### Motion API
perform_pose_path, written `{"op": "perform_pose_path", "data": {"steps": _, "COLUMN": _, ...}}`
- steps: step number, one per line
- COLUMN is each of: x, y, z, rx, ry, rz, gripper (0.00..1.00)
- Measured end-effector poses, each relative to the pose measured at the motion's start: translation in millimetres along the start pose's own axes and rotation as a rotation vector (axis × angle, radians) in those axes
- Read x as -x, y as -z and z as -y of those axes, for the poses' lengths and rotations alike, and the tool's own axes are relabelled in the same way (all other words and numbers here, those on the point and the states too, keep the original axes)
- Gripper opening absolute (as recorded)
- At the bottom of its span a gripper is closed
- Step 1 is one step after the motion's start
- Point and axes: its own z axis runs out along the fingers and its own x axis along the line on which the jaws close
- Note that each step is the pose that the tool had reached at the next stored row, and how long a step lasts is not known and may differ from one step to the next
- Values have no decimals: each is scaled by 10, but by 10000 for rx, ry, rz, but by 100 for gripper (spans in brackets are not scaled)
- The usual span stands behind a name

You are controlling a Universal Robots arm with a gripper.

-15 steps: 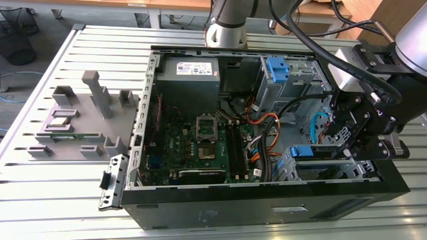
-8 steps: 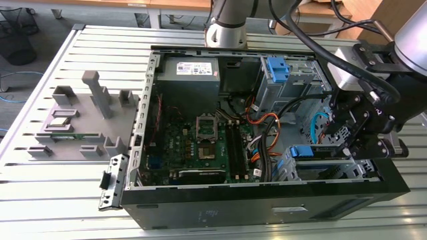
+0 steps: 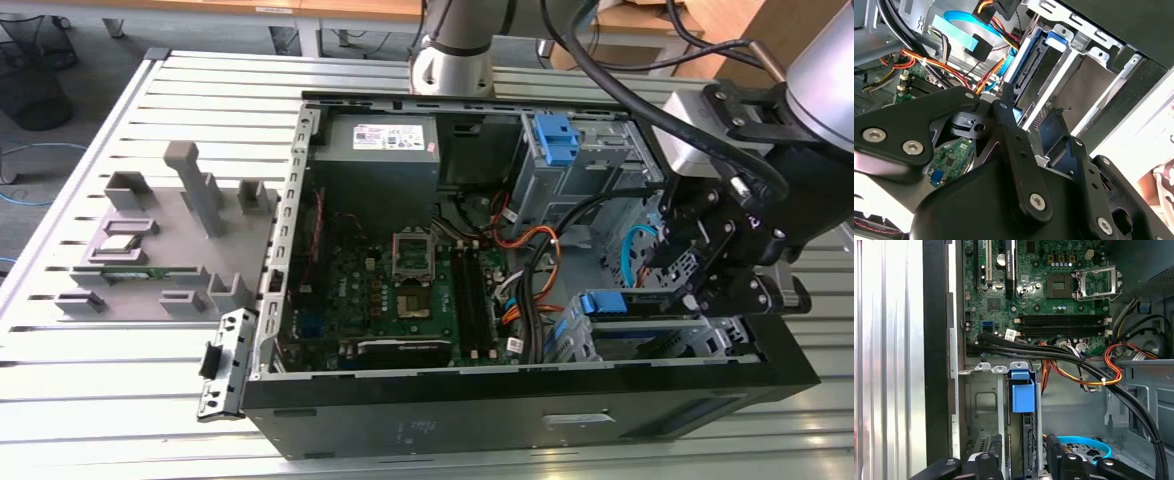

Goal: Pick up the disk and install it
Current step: 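Insert the disk into the insertion slot, then insert the first disk wire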

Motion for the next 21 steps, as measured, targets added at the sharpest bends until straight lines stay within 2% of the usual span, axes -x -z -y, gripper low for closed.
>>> {"op": "perform_pose_path", "data": {"steps": 6, "x": 2, "y": 0, "z": 0, "rx": -1, "ry": -19, "rz": 11, "gripper": 48}}
{"op": "perform_pose_path", "data": {"steps": 17, "x": 5, "y": 58, "z": -2, "rx": -1, "ry": -20, "rz": 11, "gripper": 48}}
{"op": "perform_pose_path", "data": {"steps": 21, "x": 13, "y": 61, "z": -2, "rx": -1, "ry": -19, "rz": 9, "gripper": 48}}
